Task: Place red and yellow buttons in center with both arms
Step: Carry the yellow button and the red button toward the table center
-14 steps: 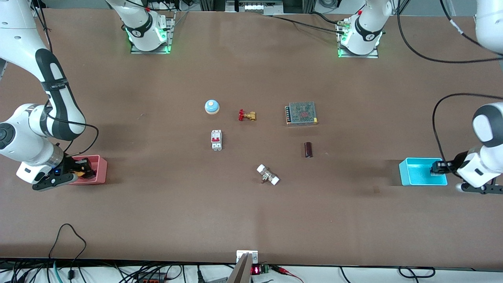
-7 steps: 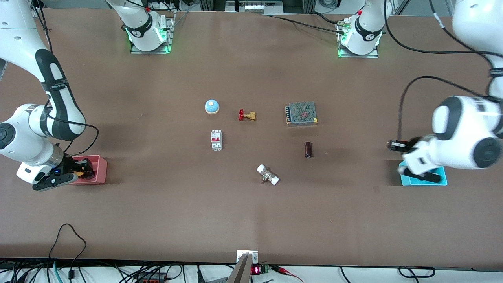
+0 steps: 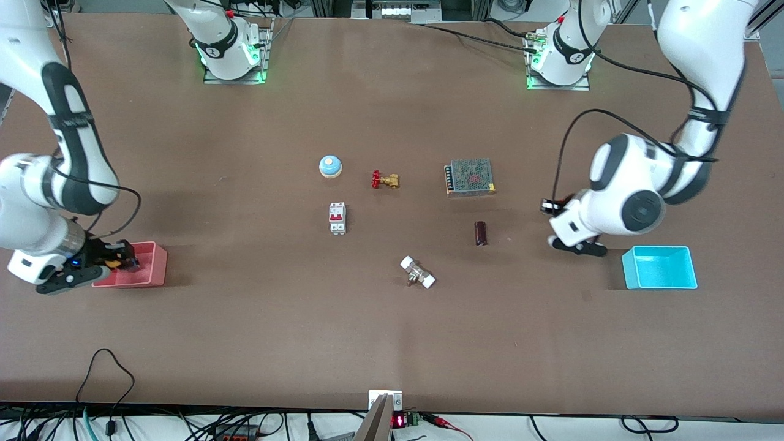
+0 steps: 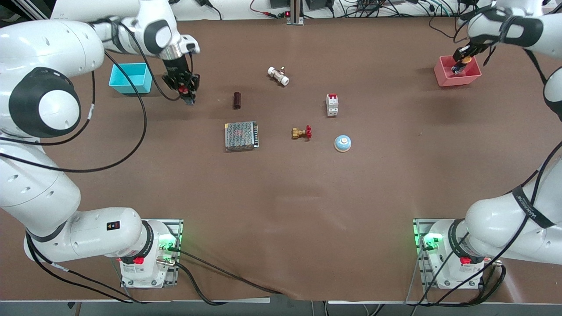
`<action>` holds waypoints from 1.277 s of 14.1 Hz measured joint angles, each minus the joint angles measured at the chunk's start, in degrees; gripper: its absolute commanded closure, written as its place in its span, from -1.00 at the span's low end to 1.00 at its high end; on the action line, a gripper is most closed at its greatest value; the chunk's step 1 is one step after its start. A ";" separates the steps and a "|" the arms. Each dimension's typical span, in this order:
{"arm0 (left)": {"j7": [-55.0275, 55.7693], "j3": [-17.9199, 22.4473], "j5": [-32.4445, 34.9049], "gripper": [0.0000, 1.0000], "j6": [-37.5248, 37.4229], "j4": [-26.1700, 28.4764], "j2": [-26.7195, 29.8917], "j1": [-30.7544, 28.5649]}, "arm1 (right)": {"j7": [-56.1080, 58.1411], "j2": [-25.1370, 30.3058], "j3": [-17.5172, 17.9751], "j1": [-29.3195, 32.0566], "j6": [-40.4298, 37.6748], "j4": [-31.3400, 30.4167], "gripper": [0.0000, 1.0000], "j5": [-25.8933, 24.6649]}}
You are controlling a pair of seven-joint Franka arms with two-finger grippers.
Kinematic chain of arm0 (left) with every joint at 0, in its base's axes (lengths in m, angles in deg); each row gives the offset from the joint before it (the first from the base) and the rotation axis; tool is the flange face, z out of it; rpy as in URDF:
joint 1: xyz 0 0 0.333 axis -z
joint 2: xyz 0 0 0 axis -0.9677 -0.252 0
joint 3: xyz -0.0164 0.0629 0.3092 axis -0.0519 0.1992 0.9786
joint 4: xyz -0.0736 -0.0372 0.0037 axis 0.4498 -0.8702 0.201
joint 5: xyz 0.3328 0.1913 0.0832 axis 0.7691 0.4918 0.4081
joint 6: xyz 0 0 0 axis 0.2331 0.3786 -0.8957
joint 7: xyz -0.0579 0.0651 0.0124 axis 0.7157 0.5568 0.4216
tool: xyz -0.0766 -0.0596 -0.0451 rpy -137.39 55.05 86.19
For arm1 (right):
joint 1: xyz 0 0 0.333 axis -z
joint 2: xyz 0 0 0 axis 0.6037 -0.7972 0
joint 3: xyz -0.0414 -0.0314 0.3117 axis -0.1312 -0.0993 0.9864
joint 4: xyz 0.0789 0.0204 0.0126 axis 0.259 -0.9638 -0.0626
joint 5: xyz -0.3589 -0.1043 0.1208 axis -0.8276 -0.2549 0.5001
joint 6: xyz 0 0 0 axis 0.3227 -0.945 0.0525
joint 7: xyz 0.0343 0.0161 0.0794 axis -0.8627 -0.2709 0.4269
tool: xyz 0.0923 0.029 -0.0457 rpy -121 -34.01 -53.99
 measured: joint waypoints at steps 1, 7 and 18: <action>1.19 -0.90 0.00 0.42 3.71 3.40 0.65 -0.01 | -0.02 2.43 1.02 -0.06 -3.64 0.18 0.27 1.19; 6.61 -3.34 0.00 -0.99 15.05 15.66 2.89 -0.14 | -21.84 10.18 8.62 -6.90 -14.84 -2.11 0.27 2.79; 6.75 -3.30 1.07 -1.00 -10.73 -3.13 9.31 -1.78 | -52.28 9.14 12.27 -18.77 16.29 -25.19 0.28 -7.96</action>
